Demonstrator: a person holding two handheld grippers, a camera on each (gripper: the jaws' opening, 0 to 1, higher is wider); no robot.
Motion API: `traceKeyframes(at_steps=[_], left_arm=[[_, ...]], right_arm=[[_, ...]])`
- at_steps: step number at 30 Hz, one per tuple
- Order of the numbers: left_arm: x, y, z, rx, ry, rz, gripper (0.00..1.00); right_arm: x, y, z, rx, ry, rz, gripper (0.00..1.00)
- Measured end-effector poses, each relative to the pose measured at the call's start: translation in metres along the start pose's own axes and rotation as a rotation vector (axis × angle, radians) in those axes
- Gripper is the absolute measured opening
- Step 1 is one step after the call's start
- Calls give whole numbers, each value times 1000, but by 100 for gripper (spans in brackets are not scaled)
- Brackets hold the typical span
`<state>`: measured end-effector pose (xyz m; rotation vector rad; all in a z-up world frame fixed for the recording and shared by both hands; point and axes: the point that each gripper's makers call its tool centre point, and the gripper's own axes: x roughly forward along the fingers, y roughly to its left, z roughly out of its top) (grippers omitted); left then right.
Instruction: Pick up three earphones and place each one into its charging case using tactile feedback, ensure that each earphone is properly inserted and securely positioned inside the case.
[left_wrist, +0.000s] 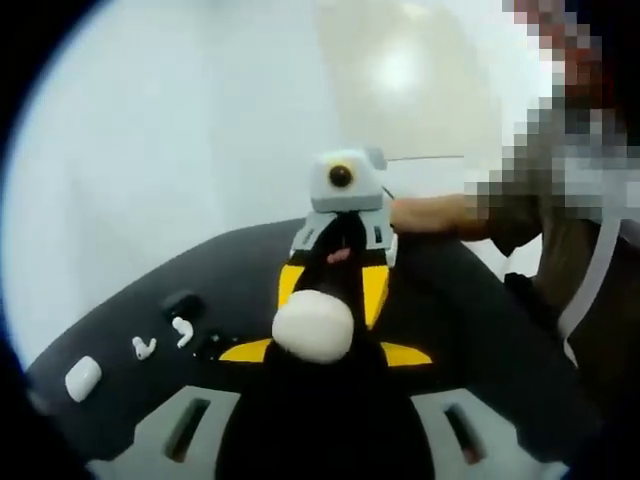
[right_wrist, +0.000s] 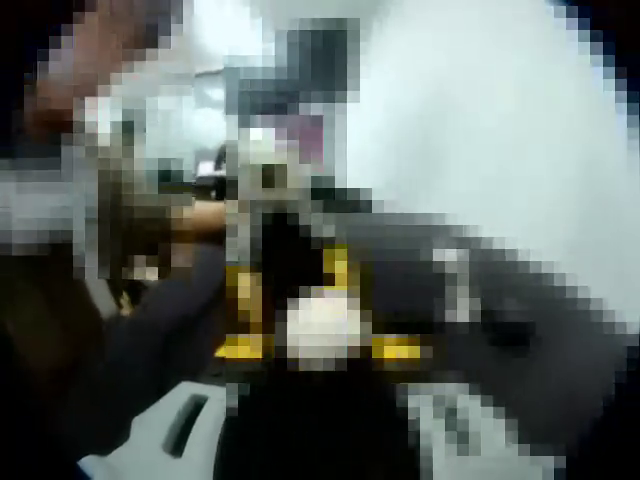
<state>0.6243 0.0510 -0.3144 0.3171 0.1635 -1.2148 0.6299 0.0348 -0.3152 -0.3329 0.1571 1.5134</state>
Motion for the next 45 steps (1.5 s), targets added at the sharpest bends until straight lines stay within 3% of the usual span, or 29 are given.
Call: traceKeyframes(at_steps=[14,19,22,24,33,39,42,45], left_arm=[[2,1,0,-38,0,-10,39],[0,5,2,-20,-9,11,46],[-4,8,9,-29,-42,15,50],[-9,12,19,-50,-95,24,50],[-30,39,36,-55,-181,136,48],[-62,81,52,-98,-301,326,43],[-75,94,54,-105,-320,398,35],[-84,103,53,-120,-332,432,34]], right_arm=[[-1,-2,4,-41,9,-12,44],[-2,0,5,-65,16,1,45],[-6,-9,12,-47,-19,-30,45],[-6,-12,15,-33,-33,-35,45],[13,-1,1,-43,32,8,43],[14,-7,1,-8,31,-12,43],[17,-7,2,-4,39,-13,43],[21,-2,-1,15,65,2,40]])
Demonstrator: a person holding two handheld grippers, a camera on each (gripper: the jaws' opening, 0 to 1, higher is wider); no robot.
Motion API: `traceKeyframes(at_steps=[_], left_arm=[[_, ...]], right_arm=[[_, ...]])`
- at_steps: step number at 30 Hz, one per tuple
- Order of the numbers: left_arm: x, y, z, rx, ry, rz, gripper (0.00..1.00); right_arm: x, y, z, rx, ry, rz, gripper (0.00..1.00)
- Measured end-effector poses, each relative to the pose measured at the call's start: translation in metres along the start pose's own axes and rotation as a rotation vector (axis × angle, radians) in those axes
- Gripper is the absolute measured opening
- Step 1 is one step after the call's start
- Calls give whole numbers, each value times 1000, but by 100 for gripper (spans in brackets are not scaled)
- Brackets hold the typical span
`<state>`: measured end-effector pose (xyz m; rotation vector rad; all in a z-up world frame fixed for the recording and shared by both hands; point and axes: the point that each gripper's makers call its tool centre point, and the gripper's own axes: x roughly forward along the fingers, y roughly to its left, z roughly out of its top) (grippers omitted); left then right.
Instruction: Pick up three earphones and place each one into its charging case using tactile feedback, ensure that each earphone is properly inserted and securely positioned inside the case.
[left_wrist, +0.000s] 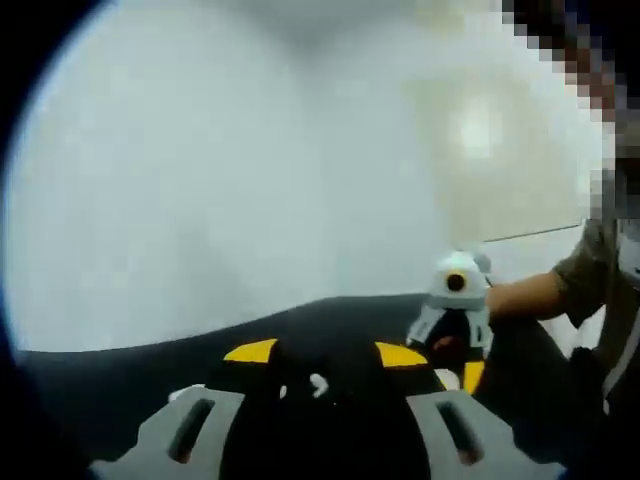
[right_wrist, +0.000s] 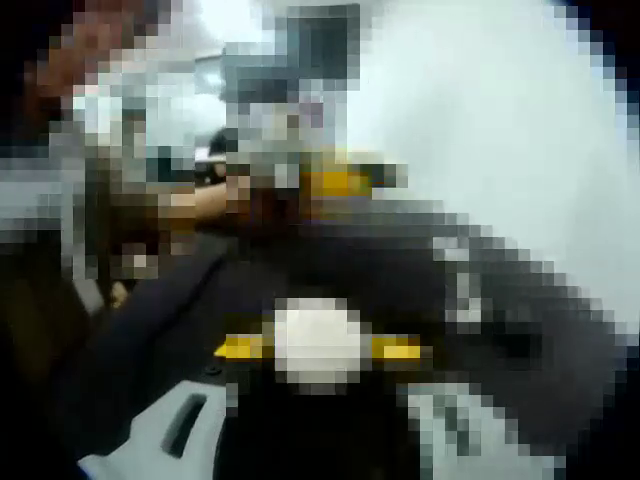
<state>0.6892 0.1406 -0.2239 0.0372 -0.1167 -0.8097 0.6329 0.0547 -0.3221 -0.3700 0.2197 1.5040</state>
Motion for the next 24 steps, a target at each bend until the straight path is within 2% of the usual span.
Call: traceKeyframes(at_steps=[5,9,12,14,18,24], left_arm=[[-1,8,-1,4,-1,37,32],[0,12,-2,5,1,50,32],[2,10,-4,2,8,38,31],[5,1,-6,-23,13,-6,32],[7,-3,-8,-17,21,-7,32],[2,8,-4,-30,3,31,32]], right_arm=[[-1,0,1,24,65,-39,39],[-9,6,2,0,70,-54,38],[-19,5,2,-6,50,-104,38],[-26,3,1,-3,45,-124,38],[-47,-14,-4,48,39,-233,38],[-91,-62,-26,115,106,-508,38]])
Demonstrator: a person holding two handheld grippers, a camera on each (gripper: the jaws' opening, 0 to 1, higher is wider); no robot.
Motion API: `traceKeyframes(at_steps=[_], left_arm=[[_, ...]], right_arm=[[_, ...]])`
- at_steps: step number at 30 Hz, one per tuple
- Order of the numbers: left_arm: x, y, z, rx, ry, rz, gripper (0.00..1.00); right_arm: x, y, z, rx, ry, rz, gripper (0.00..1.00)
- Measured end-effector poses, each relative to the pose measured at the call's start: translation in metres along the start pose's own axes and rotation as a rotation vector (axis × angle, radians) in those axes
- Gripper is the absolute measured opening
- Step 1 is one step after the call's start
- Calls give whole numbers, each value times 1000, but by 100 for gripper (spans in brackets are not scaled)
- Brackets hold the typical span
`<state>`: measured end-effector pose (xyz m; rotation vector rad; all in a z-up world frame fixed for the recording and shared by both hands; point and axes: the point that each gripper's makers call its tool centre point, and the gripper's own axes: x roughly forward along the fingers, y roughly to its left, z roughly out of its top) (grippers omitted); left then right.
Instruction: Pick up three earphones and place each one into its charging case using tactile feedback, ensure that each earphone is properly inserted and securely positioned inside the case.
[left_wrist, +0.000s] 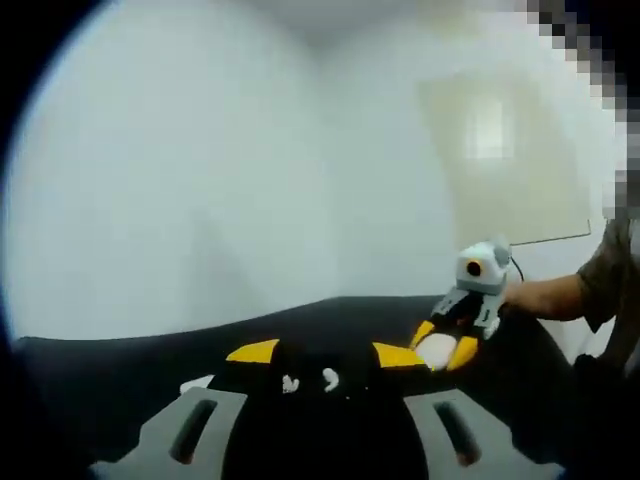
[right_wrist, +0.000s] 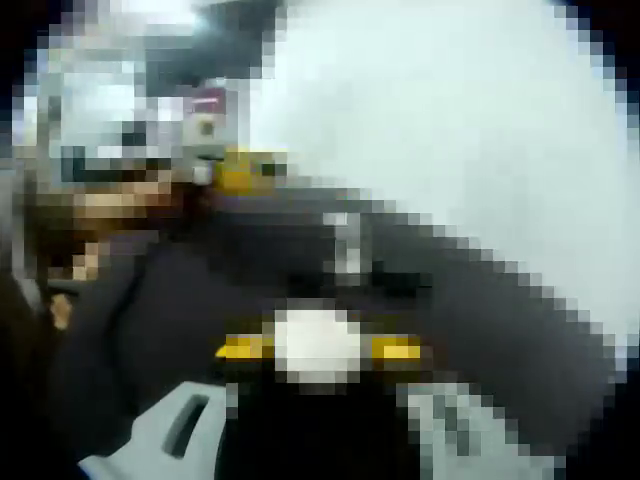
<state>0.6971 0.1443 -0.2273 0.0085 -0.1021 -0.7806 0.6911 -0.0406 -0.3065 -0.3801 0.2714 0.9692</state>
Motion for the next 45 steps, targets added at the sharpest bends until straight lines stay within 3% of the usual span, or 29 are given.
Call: traceKeyframes(at_steps=[4,6,10,13,18,20,23,24,25,32,33,35,38,41,45], left_arm=[[-1,3,-1,3,6,9,31],[-2,2,-3,5,14,8,31],[-2,2,-6,8,22,5,31],[-3,2,-6,9,23,5,31],[-3,1,-7,12,28,2,31],[-2,-1,-8,15,33,-1,31],[-2,-2,-6,-28,17,-13,31],[-2,-1,-5,-34,16,-10,31],[-2,-1,-5,-36,16,-8,31],[-1,4,-11,-50,38,19,31],[-1,5,-12,-54,41,24,31],[-3,9,-11,-73,36,44,32],[-6,16,-9,-120,22,76,32],[-9,21,-6,-209,2,90,31],[-13,28,-2,-283,-29,97,28]], right_arm=[[-9,-30,-7,52,14,-107,38],[-14,-49,-12,151,2,-176,38],[-20,-63,-28,214,25,-237,38],[-23,-73,-32,259,3,-283,38],[-24,-83,-47,265,64,-326,39],[-26,-82,-32,227,-10,-312,42],[-38,-84,8,229,-177,-333,49],[-42,-84,27,236,-243,-327,48],[-42,-84,38,240,-267,-320,48],[4,-85,72,111,-207,-278,47],[22,-77,74,97,-188,-214,47],[37,-71,76,121,-181,-173,48],[61,-68,74,84,-123,-124,47],[77,-70,66,42,-69,-108,46],[91,-68,48,71,4,-51,46]])
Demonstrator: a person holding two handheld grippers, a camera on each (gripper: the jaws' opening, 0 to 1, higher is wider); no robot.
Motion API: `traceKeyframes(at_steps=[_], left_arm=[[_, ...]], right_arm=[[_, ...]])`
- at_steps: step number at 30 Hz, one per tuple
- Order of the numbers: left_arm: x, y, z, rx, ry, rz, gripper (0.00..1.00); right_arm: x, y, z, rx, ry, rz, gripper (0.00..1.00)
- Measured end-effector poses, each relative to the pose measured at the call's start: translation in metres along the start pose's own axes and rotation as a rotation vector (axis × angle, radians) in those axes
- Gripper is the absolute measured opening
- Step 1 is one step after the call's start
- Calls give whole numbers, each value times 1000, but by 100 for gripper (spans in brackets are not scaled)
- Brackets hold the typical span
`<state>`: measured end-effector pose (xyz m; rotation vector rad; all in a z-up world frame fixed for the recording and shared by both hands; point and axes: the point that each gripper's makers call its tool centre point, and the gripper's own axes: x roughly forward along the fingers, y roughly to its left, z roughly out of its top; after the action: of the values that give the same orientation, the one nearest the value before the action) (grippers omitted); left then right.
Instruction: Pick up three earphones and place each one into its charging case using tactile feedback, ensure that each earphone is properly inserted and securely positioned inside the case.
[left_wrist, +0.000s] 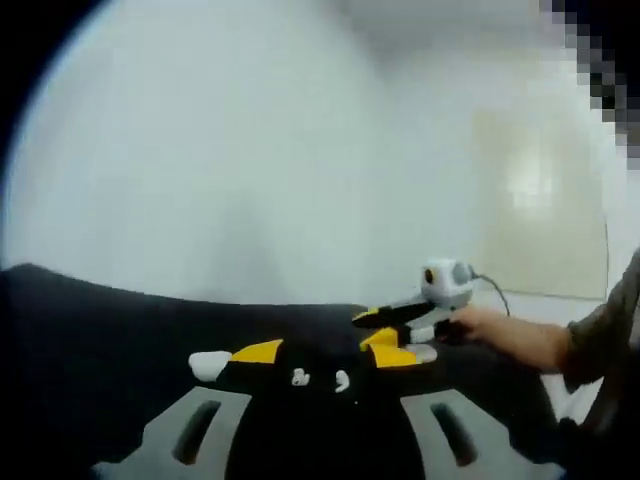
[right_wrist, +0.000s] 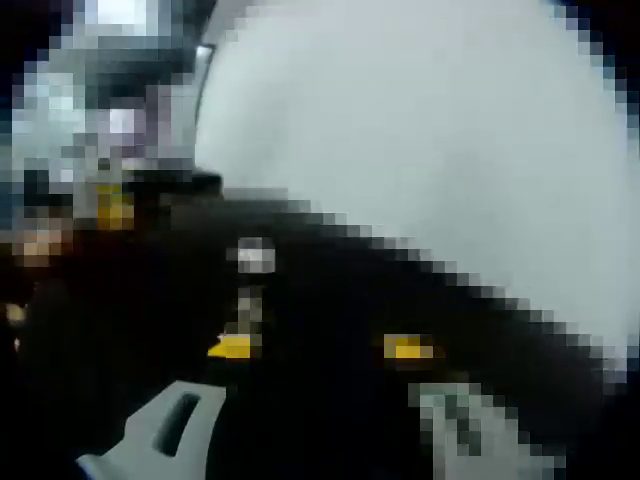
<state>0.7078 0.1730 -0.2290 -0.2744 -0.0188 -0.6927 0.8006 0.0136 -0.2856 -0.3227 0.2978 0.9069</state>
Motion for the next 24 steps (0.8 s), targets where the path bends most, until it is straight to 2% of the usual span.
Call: traceKeyframes(at_steps=[2,6,11,13,18,22,24], left_arm=[[2,-1,-1,-4,5,-2,28],[8,-8,-8,51,34,-5,28],[12,-15,-10,84,46,-15,28],[12,-16,-10,88,50,-19,28],[13,-17,-11,95,59,-25,28],[12,-18,-11,106,61,-30,28],[12,-18,-10,100,59,-30,28]], right_arm=[[5,3,-6,-11,22,17,46],[12,1,-12,-38,54,32,44],[23,4,-22,-66,124,98,40],[27,4,-22,-51,119,111,37],[31,7,-23,-17,116,106,36],[24,11,-22,-52,134,87,35],[15,17,-16,-59,110,93,35]])
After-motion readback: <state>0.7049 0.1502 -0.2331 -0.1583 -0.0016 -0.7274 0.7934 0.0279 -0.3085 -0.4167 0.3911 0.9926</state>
